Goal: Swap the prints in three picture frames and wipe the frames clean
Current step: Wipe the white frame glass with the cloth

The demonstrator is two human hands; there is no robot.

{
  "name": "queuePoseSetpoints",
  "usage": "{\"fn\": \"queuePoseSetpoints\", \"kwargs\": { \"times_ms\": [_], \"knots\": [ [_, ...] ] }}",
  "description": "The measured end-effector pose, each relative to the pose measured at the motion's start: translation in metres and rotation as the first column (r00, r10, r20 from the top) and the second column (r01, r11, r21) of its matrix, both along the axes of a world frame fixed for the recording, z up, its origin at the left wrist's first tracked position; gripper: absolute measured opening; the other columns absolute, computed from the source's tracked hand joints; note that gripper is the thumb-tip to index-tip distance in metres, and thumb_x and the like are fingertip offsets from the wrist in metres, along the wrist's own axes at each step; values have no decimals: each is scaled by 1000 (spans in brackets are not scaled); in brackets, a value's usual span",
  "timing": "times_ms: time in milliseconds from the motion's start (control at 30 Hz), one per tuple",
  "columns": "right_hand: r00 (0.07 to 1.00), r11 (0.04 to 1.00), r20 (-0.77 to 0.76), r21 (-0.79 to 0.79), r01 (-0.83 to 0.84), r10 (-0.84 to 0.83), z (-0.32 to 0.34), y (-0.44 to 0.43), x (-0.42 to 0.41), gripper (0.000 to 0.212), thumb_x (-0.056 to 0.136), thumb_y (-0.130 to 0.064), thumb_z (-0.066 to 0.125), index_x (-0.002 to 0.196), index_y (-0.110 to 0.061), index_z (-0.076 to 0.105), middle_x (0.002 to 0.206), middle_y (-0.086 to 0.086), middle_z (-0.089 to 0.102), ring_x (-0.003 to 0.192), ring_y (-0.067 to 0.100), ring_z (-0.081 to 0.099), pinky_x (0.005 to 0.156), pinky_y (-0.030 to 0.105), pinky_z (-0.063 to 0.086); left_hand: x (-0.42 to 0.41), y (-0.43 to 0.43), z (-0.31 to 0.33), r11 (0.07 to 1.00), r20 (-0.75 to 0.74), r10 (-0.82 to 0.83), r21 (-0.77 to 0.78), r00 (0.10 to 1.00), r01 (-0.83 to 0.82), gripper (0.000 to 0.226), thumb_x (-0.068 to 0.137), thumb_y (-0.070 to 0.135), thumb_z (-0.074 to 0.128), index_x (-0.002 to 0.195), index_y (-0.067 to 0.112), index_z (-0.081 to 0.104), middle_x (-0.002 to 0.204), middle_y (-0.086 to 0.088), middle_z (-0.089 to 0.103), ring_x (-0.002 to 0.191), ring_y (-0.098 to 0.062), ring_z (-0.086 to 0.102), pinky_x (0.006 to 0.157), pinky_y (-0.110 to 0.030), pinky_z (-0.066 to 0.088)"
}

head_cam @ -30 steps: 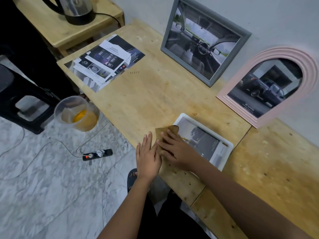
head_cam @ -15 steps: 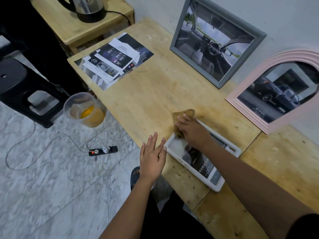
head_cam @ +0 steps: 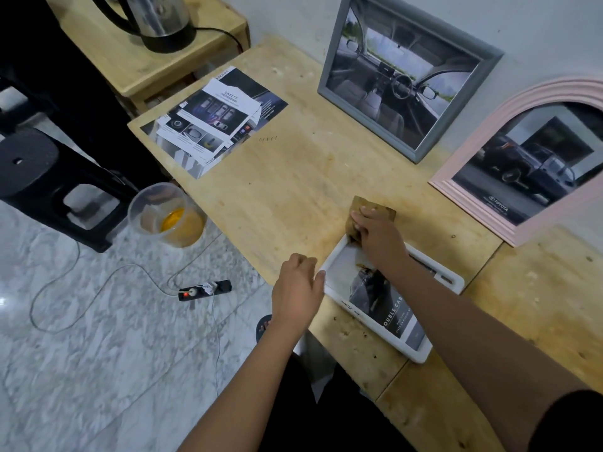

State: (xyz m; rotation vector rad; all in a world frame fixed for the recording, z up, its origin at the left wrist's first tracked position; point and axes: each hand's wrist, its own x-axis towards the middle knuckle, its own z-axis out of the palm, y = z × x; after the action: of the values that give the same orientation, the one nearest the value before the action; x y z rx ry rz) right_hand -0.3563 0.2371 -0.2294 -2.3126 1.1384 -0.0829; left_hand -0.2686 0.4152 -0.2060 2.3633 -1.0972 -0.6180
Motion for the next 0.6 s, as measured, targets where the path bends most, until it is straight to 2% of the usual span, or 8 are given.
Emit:
{"fn": "queuePoseSetpoints", "kwargs": {
  "times_ms": [100, 200, 300, 400, 500, 567, 600],
  "knots": [
    [1000, 1000, 14, 10, 0, 0, -1, -2, 0, 42, 96, -3, 40, 133, -19, 52, 148, 3, 39, 139, 22, 29, 106, 34, 36, 0, -19, 6, 991, 134, -123, 75, 983, 114, 28, 97, 33, 42, 106, 12, 60, 103, -2, 54, 95, -20, 53, 59, -27, 34],
    [998, 998, -30, 2, -58, 58, 1, -6, -1, 43, 97, -6, 37, 136, -19, 49, 150, 2, 36, 140, 21, 29, 105, 34, 35, 0, -42, 12, 961, 182, -203, 225, 962, 160, 30, 98, 32, 40, 103, 9, 59, 103, -7, 57, 93, -27, 56, 61, -29, 32],
    [991, 996, -96, -13, -90, 88, 5, -10, -3, 51, 95, 2, 35, 140, -20, 42, 152, 0, 31, 141, 19, 27, 106, 33, 36, -2, -57, 15, 929, 198, -250, 326, 948, 177, 24, 98, 25, 40, 103, 10, 57, 104, -8, 58, 92, -29, 58, 63, -30, 33],
    [992, 999, -117, 5, -46, 46, 3, -8, -5, 58, 92, 8, 35, 142, -24, 39, 154, -6, 28, 142, 14, 24, 108, 32, 36, -7, -59, 17, 914, 223, -260, 369, 939, 166, 18, 96, 16, 41, 106, 11, 55, 103, -8, 59, 88, -30, 60, 61, -29, 32],
    [992, 1000, -126, -16, 7, -9, 5, -4, -8, 62, 91, 8, 36, 142, -27, 38, 153, -9, 28, 141, 10, 25, 107, 30, 36, -7, -60, 17, 915, 218, -243, 375, 945, 149, 17, 97, 19, 41, 104, 11, 55, 101, -8, 60, 88, -30, 60, 61, -30, 34],
    [987, 996, -159, -80, -31, 18, 10, -2, -16, 58, 92, 5, 36, 138, -29, 44, 149, -8, 36, 136, 11, 34, 103, 29, 39, -7, -59, 18, 917, 209, -237, 370, 949, 148, 19, 98, 21, 40, 104, 11, 55, 101, -8, 60, 87, -30, 59, 61, -30, 34],
    [985, 993, -170, -101, -58, 41, 10, -1, -21, 50, 93, -1, 37, 129, -33, 53, 143, -6, 46, 130, 14, 43, 99, 31, 42, -7, -59, 17, 920, 208, -234, 364, 950, 147, 19, 98, 23, 40, 105, 11, 55, 101, -8, 60, 87, -30, 59, 62, -30, 34]
  ]
}}
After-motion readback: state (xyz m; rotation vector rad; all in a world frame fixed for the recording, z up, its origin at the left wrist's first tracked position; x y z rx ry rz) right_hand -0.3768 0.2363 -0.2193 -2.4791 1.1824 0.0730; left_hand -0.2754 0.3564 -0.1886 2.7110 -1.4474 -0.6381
